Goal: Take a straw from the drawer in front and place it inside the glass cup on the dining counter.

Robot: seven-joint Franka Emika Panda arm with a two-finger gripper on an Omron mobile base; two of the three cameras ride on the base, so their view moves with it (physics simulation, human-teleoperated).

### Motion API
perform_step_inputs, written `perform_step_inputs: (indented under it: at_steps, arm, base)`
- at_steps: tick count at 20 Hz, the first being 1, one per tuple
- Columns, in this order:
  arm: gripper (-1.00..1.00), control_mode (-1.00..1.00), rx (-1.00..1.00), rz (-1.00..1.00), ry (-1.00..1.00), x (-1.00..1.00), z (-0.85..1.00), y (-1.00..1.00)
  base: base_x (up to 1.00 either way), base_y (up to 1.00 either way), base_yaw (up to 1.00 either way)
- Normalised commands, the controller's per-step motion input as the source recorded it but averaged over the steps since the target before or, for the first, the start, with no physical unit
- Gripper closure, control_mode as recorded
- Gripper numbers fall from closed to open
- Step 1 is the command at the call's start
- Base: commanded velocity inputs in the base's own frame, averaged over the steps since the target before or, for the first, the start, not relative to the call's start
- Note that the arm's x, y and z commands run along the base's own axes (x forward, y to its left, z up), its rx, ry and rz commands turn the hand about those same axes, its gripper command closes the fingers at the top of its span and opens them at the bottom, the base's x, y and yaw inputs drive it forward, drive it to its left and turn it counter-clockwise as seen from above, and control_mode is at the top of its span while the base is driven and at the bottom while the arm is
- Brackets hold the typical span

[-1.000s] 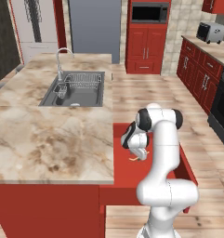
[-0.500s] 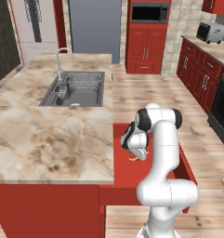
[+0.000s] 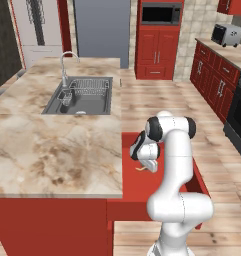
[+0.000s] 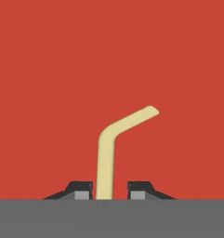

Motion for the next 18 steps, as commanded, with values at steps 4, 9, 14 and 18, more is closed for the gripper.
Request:
perform_step_inputs:
  at_steps: [4, 9, 14, 18]
  arm:
    - [1.00, -1.00, 0.00, 0.00, 0.00, 0.00, 0.00, 0.00]
    - [1.00, -1.00, 0.00, 0.00, 0.00, 0.00, 0.00, 0.00]
    - [1.00, -1.00, 0.00, 0.00, 0.00, 0.00, 0.00, 0.00]
    - [1.00, -1.00, 0.00, 0.00, 0.00, 0.00, 0.00, 0.00]
  base:
    - [0.00, 0.00, 0.00]
    - [0.00, 0.00, 0.00]
    - [0.00, 0.00, 0.00]
    - [0.00, 0.00, 0.00]
